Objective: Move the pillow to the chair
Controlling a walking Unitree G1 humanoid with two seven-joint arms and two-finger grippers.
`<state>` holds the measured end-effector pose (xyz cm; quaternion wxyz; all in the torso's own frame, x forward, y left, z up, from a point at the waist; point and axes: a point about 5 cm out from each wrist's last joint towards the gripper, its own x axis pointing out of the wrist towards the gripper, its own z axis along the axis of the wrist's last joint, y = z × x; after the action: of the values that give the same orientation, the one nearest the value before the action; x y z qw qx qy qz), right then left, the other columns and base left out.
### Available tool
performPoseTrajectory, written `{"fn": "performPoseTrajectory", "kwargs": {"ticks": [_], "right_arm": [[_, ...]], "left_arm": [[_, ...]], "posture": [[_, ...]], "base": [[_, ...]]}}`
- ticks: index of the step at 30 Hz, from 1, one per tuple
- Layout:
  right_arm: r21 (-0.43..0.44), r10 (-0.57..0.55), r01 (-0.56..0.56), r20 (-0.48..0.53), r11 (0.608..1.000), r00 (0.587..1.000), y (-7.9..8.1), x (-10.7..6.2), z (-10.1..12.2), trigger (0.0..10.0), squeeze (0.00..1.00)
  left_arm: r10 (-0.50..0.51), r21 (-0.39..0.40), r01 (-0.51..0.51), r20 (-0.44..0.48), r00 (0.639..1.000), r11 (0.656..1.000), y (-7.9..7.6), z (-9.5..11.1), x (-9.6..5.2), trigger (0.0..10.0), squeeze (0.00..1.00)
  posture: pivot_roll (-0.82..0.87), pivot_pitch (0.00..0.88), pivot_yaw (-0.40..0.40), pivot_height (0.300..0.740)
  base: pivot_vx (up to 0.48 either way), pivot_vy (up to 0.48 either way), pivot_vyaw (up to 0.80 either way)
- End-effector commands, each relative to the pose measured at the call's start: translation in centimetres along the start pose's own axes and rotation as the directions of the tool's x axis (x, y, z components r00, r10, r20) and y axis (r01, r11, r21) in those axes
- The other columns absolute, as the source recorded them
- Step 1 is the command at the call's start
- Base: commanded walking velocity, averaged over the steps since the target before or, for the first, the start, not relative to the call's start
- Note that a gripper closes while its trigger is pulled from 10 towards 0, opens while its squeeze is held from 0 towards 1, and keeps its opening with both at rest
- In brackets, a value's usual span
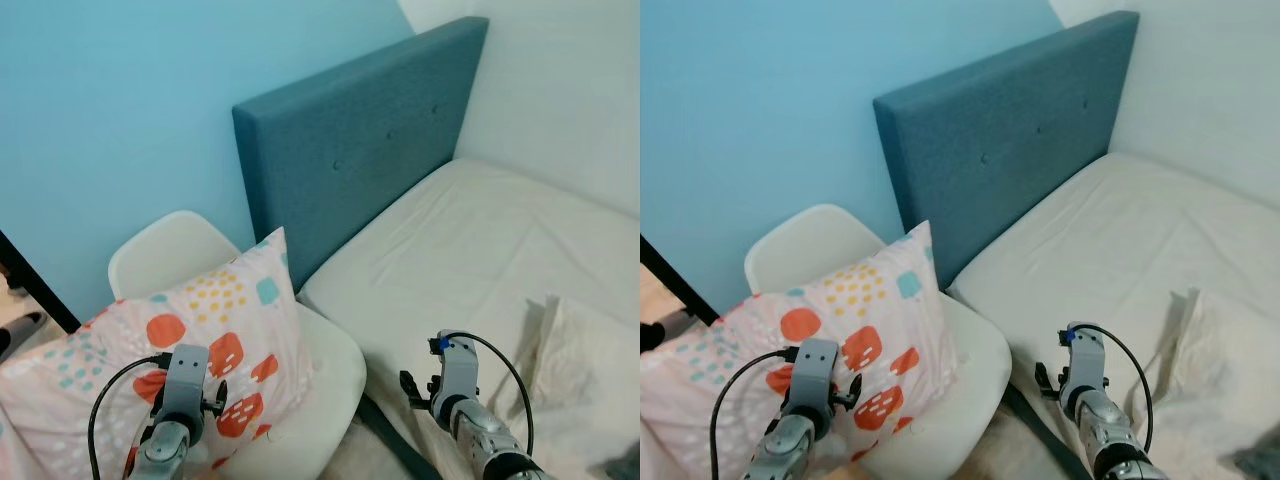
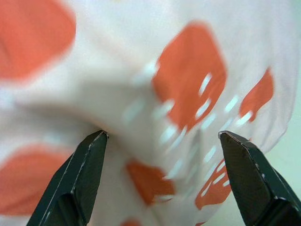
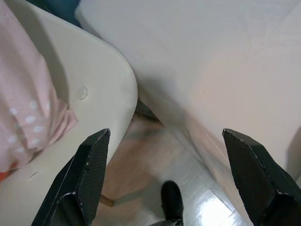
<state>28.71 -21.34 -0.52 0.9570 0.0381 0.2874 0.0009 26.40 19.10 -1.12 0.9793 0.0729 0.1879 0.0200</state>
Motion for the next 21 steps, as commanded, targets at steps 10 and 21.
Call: {"fn": "performPoseTrajectory", "kwargs": {"ticks": [10,21], "right_arm": [[-0.001,0.097,-0.097,0.076,0.995,0.992,2.1,0.6,1.6,10.0,0.0],[0.019,0.132,-0.134,0.089,0.991,0.987,2.7,0.7,2.1,10.0,0.0]], "left_arm": [[-0.008,0.023,0.007,0.038,0.999,1.0,0.3,0.9,0.4,10.0,0.0],[-0.003,0.032,0.001,0.042,0.999,0.999,0.5,0.9,0.4,10.0,0.0]], "posture": [[-0.19,0.102,0.026,0.74],[-0.19,0.108,0.029,0.74]], "base": [[0.0,0.0,0.0],[0.0,0.0,0.0]]}}
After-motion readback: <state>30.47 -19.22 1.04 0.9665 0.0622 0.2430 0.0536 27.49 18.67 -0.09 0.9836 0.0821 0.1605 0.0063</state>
